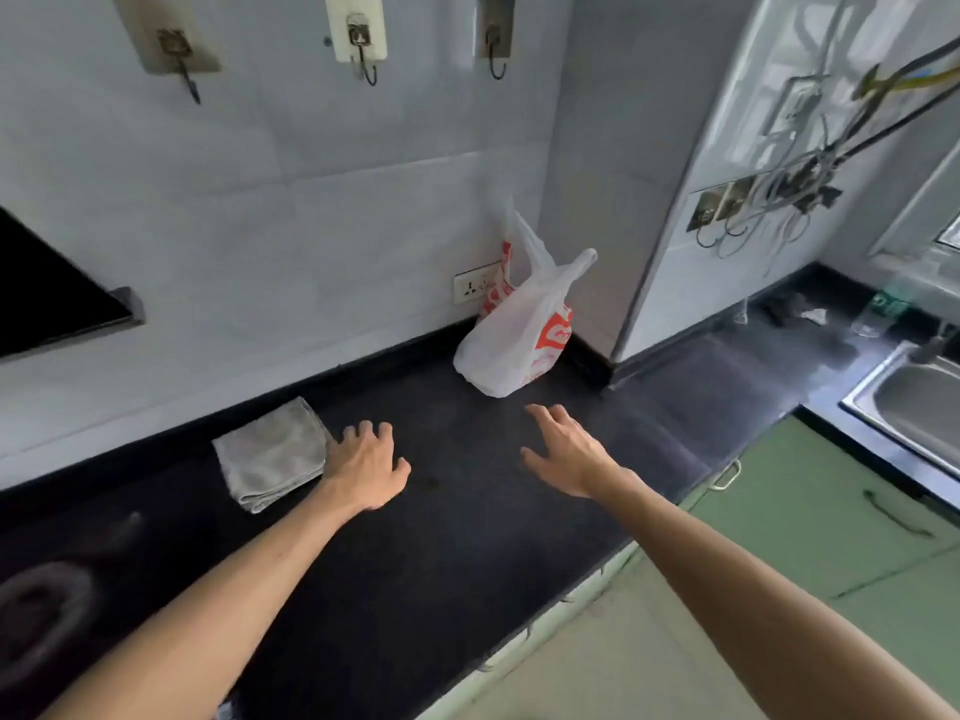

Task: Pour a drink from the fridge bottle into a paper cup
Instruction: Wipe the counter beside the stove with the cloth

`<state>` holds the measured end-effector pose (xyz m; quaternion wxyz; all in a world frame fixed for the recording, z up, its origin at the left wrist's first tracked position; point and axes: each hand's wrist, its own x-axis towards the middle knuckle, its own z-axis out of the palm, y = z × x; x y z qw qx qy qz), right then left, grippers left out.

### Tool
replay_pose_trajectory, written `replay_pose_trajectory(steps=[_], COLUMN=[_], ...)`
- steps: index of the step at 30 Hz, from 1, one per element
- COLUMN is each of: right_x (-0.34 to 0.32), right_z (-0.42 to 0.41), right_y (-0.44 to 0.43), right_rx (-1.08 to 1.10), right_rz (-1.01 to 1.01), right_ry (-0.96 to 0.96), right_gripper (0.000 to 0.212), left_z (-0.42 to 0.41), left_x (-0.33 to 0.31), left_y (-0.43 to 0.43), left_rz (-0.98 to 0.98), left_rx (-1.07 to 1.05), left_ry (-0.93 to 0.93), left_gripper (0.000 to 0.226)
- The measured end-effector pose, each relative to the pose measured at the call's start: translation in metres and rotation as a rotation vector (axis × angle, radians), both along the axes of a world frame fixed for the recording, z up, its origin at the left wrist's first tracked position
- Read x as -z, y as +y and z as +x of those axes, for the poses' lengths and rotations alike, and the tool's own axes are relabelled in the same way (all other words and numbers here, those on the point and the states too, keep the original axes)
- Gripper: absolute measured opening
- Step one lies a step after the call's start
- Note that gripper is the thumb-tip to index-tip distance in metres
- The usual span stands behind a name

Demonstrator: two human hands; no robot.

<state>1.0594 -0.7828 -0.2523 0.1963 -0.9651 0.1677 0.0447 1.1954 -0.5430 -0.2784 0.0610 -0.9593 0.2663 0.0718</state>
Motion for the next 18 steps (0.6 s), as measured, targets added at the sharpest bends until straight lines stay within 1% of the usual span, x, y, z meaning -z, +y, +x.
replay_pose_trajectory(steps=[3,7,14,18], right_x=[0.0,0.0,0.017,0.04], right_z=[0.031,0.06,0.087,0.085], right_y=[-0.005,-0.004,0.013,0.031], right_rx=[-0.13,-0.274,-0.503,-0.597], right_rz=[0.016,0.057,0.097,0.072], right_ry=[0.008,0.009,0.053,0.103], right_gripper=[0.066,0.065,0.063,0.064], left_z=[-0.001,-0.018,-0.064,-0.085], left_x=[0.003,0.006,0.016,0.034], left_y=[0.019,0.037,0.058,0.069], left_rz=[0.016,0.013,-0.002,-0.027], left_rx=[-0.116,-0.269,-0.521,-0.593], left_ry=[-0.01,0.022,0.069,0.111], left_gripper=[0.053,0.059,0.057,0.057])
